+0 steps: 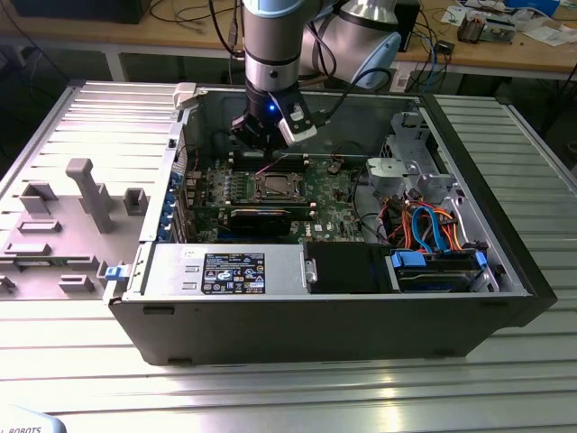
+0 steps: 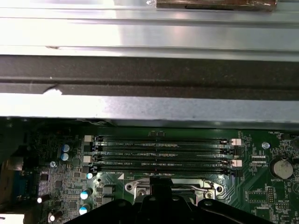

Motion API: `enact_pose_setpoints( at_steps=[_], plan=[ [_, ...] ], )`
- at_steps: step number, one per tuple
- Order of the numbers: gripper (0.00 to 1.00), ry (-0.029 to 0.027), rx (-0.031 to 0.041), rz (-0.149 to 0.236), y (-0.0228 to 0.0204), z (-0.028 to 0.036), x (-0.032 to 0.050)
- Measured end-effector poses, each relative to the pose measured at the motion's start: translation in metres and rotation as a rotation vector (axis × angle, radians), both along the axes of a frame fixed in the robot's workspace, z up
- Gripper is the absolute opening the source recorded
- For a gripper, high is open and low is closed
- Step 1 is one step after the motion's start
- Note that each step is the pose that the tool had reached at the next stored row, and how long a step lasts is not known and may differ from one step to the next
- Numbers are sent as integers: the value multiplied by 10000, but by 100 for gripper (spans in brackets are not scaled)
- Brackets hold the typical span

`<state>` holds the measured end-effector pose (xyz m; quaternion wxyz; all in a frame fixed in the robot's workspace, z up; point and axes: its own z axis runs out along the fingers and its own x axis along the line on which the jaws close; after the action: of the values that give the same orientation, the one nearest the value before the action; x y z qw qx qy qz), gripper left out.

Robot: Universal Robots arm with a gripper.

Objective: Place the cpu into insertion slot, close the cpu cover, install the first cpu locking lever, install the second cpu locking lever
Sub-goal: 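Install the first cpu locking lever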

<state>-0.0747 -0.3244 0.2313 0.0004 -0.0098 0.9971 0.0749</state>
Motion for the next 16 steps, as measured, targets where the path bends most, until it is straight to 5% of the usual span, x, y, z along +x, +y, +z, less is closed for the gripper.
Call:
enact_pose_setpoints(
  at_steps=[6,14,16],
  plan=[
    [11,-1,-112,-13,24,-15,29],
    [11,-2,-153,-25,26,-23,51],
    [11,-1,-239,-27,25,-22,51]
  ],
)
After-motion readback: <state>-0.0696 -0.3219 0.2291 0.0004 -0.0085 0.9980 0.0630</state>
